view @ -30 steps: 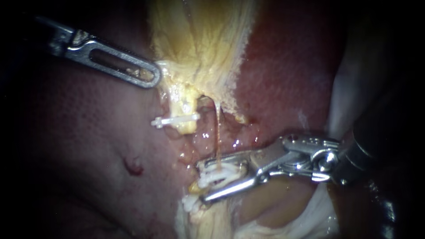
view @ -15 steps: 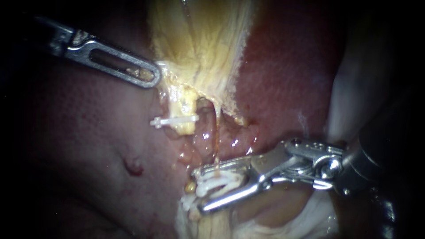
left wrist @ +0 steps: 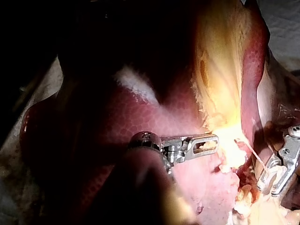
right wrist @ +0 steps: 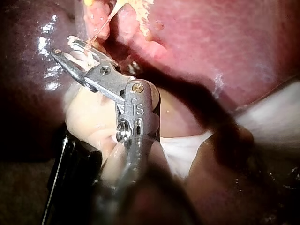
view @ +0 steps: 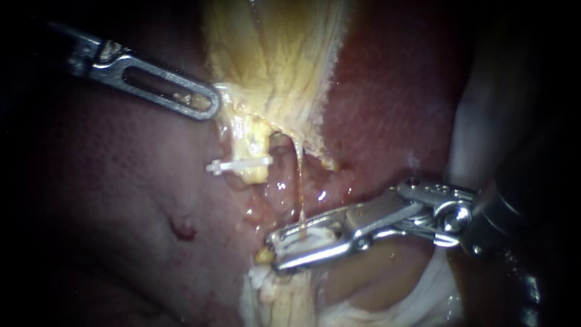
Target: Clipping second clip right tube
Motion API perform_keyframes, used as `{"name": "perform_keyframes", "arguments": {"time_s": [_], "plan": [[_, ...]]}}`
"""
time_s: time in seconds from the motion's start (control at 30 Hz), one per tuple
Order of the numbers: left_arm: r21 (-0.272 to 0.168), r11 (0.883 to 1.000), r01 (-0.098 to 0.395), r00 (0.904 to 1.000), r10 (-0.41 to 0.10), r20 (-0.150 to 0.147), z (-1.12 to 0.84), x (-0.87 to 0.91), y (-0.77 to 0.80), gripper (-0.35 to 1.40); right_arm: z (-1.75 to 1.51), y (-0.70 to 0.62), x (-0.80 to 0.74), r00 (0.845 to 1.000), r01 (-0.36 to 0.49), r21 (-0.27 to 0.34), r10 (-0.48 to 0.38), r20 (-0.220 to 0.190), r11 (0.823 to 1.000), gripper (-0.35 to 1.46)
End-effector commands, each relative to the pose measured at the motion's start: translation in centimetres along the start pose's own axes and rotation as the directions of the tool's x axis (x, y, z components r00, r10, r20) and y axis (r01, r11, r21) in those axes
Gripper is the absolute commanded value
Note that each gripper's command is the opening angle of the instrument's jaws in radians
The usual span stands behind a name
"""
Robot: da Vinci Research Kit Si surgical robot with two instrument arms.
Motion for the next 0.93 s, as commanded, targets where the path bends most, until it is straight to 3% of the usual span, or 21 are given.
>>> {"name": "perform_keyframes", "arguments": {"time_s": [0.03, 0.3, 0.43, 0.93], "plan": [[0.000, 1.000, 0.000, 1.0000, 0.000, 0.000, 0.00, 0.00, 0.00, -0.35, 0.01, -0.01, 0.01, 1.000, -0.002, 0.001, 0.002, 0.000, 1.000, -0.03], [0.000, 1.000, 0.000, 1.0000, 0.000, 0.000, 0.01, 0.00, 0.02, -0.35, -0.02, 0.01, 0.00, 1.000, -0.031, -0.002, 0.031, -0.001, 1.000, -0.35], [0.000, 1.000, 0.000, 1.0000, 0.000, 0.000, 0.01, 0.00, 0.02, -0.35, -0.06, 0.00, -0.01, 0.991, -0.137, 0.003, 0.137, 0.001, 0.991, -0.35], [0.000, 1.000, 0.000, 1.0000, 0.000, 0.000, 0.01, 0.00, 0.02, -0.35, -0.08, 0.00, -0.06, 0.991, -0.136, -0.002, 0.136, 0.014, 0.991, -0.35]]}}
